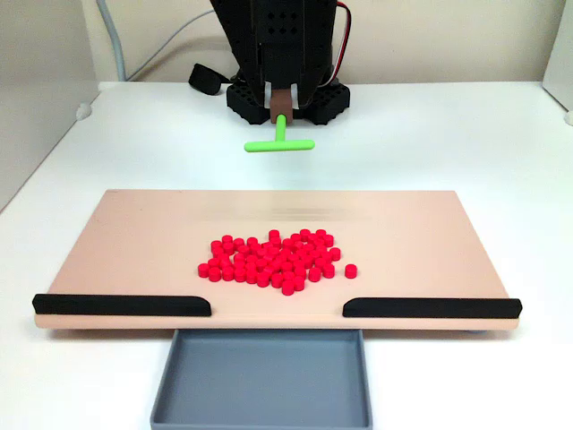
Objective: Push granules from right to the grey container
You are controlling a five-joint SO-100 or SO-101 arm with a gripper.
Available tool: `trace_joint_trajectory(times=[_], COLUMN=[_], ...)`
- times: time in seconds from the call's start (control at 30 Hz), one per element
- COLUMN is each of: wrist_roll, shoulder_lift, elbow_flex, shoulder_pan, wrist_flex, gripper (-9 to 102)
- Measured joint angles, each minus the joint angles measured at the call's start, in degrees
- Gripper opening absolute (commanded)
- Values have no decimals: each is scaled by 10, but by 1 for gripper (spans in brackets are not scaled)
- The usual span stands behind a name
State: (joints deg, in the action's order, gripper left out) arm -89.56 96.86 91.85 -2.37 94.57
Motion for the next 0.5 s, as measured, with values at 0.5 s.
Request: trace_joint_trajectory(times=[0.5], wrist_roll=[-5], shoulder_lift=[0], elbow_flex=[0], shoulder_pan=[0], wrist_flex=[0], gripper=[0])
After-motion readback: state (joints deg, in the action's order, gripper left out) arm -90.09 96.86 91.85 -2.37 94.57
